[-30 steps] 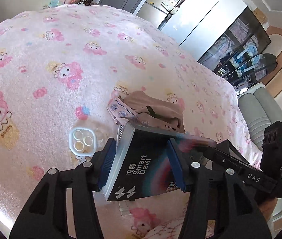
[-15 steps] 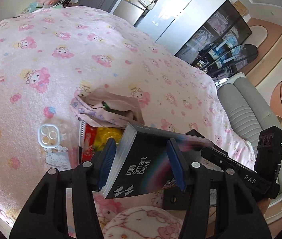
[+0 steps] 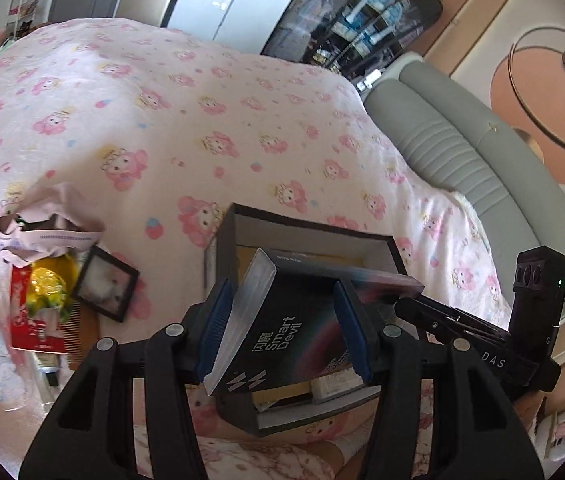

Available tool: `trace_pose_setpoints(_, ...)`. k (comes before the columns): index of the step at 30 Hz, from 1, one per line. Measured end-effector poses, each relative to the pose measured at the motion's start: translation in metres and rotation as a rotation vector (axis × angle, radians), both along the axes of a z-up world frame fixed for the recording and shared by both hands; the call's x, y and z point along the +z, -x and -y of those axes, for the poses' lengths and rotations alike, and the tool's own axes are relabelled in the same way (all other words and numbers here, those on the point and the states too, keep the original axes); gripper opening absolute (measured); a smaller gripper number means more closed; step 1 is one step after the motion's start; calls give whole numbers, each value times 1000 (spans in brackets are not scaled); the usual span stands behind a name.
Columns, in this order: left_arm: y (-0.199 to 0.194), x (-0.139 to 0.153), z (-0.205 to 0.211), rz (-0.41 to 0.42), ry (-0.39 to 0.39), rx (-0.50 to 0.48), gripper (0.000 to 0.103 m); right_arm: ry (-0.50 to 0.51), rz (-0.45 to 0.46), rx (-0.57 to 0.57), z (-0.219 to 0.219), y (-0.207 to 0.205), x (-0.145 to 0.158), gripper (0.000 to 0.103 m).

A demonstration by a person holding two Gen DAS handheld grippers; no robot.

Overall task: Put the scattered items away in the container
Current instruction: 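Lift the Smart Devil box with the left gripper and carry it over the box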

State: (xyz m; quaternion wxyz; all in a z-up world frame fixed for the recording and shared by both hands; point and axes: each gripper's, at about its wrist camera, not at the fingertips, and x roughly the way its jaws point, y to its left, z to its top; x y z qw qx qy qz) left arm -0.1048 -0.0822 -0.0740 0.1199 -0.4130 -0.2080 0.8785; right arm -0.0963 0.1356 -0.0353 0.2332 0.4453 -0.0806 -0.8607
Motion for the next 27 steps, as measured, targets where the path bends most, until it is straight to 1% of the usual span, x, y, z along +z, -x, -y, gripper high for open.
trace_pose_setpoints(3,18,-15,-42,46,36,-46,54,11,61,-70,-40,3,-25,45)
trace_pose_setpoints(7,39,-36,-87,98,99,-100,54,-17,127,-127,-77,9,-57,45)
trace_pose_setpoints(10,57,-56,-105,153,117,-127,54,-29,169,-151,-95,15,-76,45)
trace_pose_setpoints(12,69,-69,-113,194,138,-143,54,-26,181,-161,-102,17,-85,45)
trace_pose_setpoints(15,82,-83,-115,240,155,-137,54,4,181,-208,-109,19,-88,45)
trace_pose_setpoints(18,95,-93,-112,294,187,-109,54,-2,178,-178,-103,22,-88,45)
trace_pose_setpoints(19,99,-96,-111,316,196,-101,52,-6,178,-160,-100,23,-88,45)
trace_pose_setpoints(22,102,-100,-108,366,201,-85,52,-70,164,-107,-87,20,-87,46)
trace_pose_setpoints(24,96,-95,-109,354,226,-81,52,-70,168,-69,-82,17,-87,46)
trace_pose_setpoints(25,92,-92,-110,346,235,-86,52,-49,186,-50,-81,16,-88,46)
trace_pose_setpoints(27,81,-85,-110,332,228,-106,52,-19,210,-33,-79,15,-90,46)
